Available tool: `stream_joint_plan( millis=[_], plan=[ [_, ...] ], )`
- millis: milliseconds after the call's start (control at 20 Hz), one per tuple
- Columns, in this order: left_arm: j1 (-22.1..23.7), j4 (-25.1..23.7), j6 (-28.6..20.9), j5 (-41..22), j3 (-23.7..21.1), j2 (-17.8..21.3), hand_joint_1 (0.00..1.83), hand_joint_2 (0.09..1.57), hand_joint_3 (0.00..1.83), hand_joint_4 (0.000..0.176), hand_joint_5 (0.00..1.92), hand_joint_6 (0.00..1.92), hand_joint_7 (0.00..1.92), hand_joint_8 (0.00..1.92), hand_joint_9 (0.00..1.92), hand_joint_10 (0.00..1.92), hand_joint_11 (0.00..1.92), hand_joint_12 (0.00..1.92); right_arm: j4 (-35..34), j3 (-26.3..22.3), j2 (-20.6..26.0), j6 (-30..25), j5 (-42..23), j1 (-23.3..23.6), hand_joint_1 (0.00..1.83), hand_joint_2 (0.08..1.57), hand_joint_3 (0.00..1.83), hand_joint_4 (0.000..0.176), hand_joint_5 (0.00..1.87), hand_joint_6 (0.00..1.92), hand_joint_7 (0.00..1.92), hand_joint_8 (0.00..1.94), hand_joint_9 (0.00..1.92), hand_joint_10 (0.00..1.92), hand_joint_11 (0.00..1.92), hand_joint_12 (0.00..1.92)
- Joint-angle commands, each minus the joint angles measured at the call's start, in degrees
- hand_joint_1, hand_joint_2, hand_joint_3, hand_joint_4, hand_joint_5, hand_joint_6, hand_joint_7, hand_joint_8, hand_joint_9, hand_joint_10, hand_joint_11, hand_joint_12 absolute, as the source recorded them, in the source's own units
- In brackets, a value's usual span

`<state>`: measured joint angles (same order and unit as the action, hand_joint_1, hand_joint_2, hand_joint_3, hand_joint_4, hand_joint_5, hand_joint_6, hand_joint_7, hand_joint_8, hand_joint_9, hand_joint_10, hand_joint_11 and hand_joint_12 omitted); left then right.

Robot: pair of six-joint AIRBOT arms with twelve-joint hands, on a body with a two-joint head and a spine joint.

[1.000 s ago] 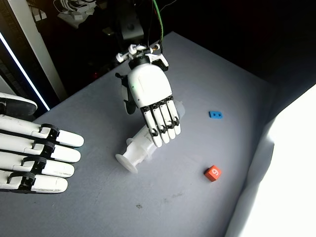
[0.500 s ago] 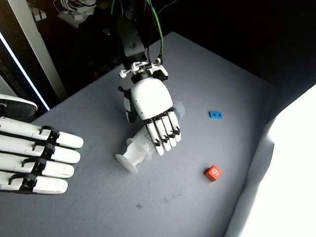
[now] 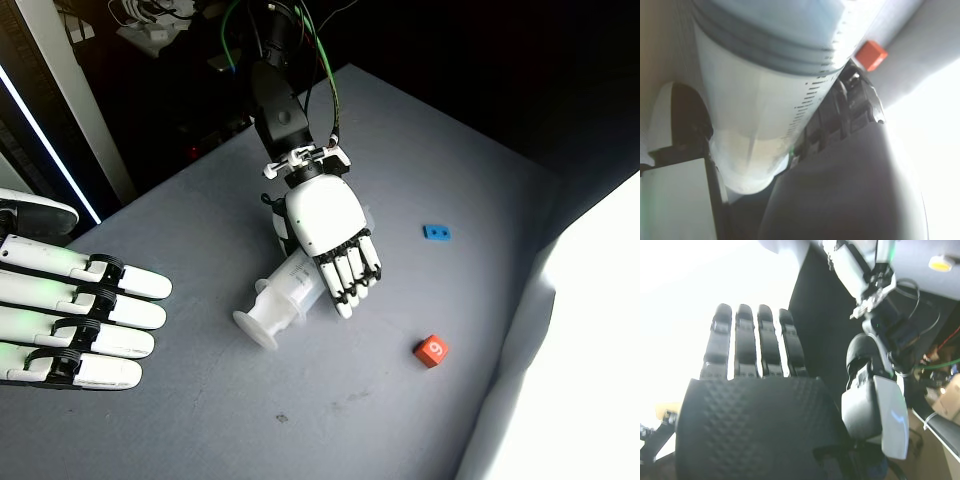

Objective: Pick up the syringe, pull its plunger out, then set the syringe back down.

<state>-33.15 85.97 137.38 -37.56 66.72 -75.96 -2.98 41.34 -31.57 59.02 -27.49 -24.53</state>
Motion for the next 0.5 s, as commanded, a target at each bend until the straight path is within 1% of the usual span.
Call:
stream_joint_plan(
  millis=[0,50,100,150,200,300,350,450],
  plan=[
    [-0.6,-1.1,0.3,-0.2,0.0,-0.9,1.19,1.22,0.0,0.0,0.79,1.13,0.82,1.44,0.73,1.21,0.45,1.63,-0.4,0.0,0.2,-0.2,-8.1,0.5,0.0,1.25,0.0,0.0,0.19,0.0,0.18,0.0,0.14,0.0,0.0,0.19],
    [-0.8,-1.1,0.1,-0.2,-0.1,-0.9,1.18,1.22,0.0,0.0,0.77,1.17,0.82,1.43,0.72,1.23,0.46,1.63,-0.5,0.0,0.3,-0.2,-8.2,0.6,0.0,1.26,0.0,0.0,0.19,0.0,0.18,0.0,0.14,0.0,0.0,0.18],
    [-0.9,-1.1,0.1,-0.2,-0.2,-1.0,1.2,1.23,0.0,0.0,0.74,1.18,0.83,1.44,0.73,1.2,0.49,1.58,-0.7,0.0,0.3,-0.3,-8.4,0.6,0.0,1.26,0.0,0.0,0.17,0.0,0.15,0.0,0.1,0.01,0.0,0.07],
    [-1.0,-1.1,0.0,-0.2,-0.4,-1.0,1.19,1.22,0.0,0.0,0.75,1.17,0.84,1.42,0.74,1.19,0.51,1.58,-0.8,0.0,0.3,-0.3,-9.3,0.6,0.0,1.26,0.0,0.0,0.18,0.0,0.16,0.0,0.1,0.0,0.0,0.09],
    [-1.0,-1.1,0.0,-0.2,-0.6,-1.0,1.19,1.23,0.0,0.0,0.75,1.18,0.81,1.45,0.71,1.21,0.47,1.61,-1.2,0.0,0.3,-0.3,-9.9,0.5,0.0,1.26,0.0,0.0,0.18,0.0,0.16,0.0,0.11,0.0,0.0,0.11],
    [-0.9,-1.1,-0.6,0.2,-1.0,-0.9,1.18,1.23,0.0,0.0,0.76,1.19,0.81,1.43,0.68,1.22,0.44,1.63,-2.5,0.0,0.3,-0.2,-10.3,0.5,0.0,1.26,0.0,0.0,0.2,0.0,0.18,0.0,0.13,0.0,0.0,0.15],
    [-0.6,-1.0,-0.9,0.7,-1.4,-0.6,1.18,1.22,0.0,0.0,0.77,1.19,0.82,1.41,0.69,1.21,0.45,1.62,-2.7,0.0,0.3,-0.2,-10.3,0.5,0.0,1.26,0.0,0.0,0.21,0.01,0.19,0.0,0.13,0.01,0.0,0.16],
    [0.3,-0.6,-1.0,1.0,-2.9,0.6,1.18,1.23,0.0,0.0,0.75,1.19,0.81,1.45,0.68,1.24,0.44,1.64,-2.7,0.0,0.3,-0.2,-10.3,0.5,0.0,1.26,0.0,0.0,0.21,0.0,0.2,0.0,0.14,0.01,0.0,0.18]
  ],
)
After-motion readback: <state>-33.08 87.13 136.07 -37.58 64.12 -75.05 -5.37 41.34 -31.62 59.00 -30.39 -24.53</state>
